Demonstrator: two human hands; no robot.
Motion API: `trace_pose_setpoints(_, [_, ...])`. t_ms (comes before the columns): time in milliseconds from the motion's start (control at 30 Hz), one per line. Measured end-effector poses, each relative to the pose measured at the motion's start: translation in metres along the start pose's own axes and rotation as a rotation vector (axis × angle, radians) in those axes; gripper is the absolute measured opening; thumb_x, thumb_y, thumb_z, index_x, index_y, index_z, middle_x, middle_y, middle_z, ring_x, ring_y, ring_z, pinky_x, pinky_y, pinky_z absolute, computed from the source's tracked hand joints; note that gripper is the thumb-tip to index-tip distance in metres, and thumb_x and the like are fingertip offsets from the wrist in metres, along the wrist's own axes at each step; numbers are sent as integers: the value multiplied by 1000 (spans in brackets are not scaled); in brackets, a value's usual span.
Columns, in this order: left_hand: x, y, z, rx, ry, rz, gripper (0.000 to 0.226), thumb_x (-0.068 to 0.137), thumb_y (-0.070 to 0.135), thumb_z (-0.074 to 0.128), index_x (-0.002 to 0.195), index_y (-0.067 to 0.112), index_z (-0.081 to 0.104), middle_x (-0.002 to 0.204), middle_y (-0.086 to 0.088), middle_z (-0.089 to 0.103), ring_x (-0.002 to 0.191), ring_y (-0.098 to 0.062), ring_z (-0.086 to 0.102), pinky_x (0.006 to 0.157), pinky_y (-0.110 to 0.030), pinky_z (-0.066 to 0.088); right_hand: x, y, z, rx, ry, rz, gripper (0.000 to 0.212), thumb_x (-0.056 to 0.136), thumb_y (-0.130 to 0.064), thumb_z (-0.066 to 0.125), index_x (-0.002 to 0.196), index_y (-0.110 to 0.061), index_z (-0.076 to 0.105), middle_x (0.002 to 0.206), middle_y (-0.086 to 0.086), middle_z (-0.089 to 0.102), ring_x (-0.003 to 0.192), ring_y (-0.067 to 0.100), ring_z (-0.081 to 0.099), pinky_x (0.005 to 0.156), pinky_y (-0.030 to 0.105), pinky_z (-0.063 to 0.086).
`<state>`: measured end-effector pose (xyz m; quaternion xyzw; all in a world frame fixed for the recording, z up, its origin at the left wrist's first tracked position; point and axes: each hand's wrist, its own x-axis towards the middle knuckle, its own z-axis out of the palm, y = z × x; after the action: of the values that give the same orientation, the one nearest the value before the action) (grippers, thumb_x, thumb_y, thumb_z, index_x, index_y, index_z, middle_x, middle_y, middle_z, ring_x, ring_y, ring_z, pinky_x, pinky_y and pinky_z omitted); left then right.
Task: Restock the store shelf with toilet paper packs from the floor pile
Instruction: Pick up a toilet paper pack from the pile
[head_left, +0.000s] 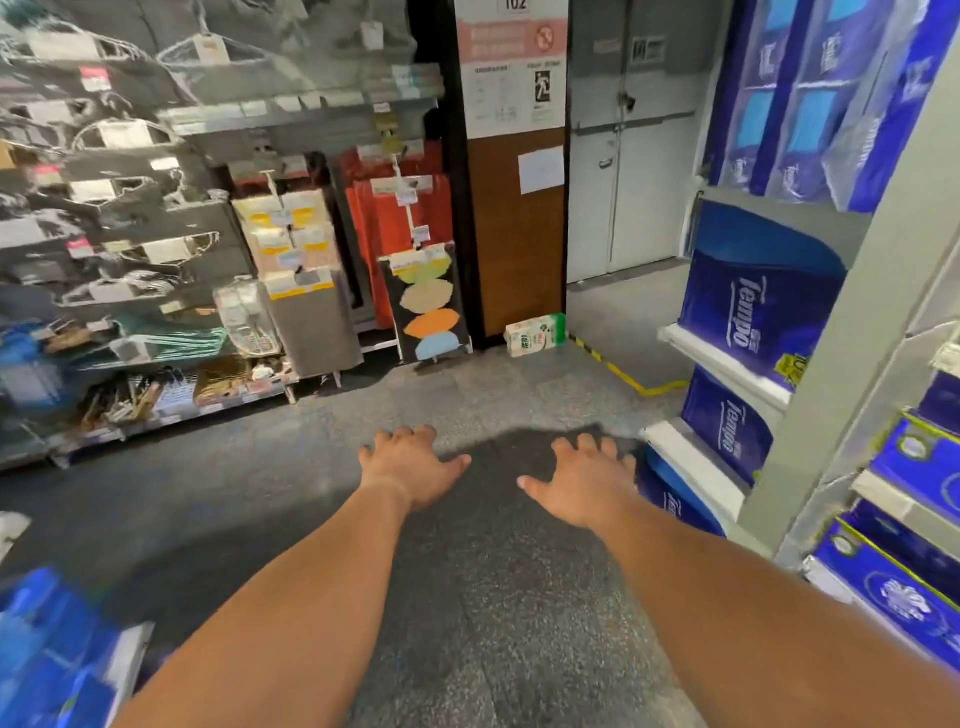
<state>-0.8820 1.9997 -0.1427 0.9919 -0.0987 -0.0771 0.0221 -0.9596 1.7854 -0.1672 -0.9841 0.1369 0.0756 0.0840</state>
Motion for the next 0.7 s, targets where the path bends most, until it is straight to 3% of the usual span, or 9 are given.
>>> trace_pose_setpoints(433, [303, 67, -17, 0, -45, 83, 76, 91, 73, 40, 152, 28, 39, 154, -7, 43, 142, -35, 35, 115, -56, 28, 301, 33, -44, -6, 45, 30, 84, 89, -81, 39, 148, -21, 41, 153, 11, 43, 141, 36, 34, 112, 56, 29])
trace_pose_setpoints(700, [540, 101, -80, -19, 10, 147, 77, 91, 75, 39, 152, 28, 40, 155, -6, 43, 143, -32, 34, 116, -53, 28, 516, 32, -114, 27, 137, 115, 81, 91, -76, 38, 149, -20, 38, 152, 12, 44, 141, 37, 35, 114, 54, 29])
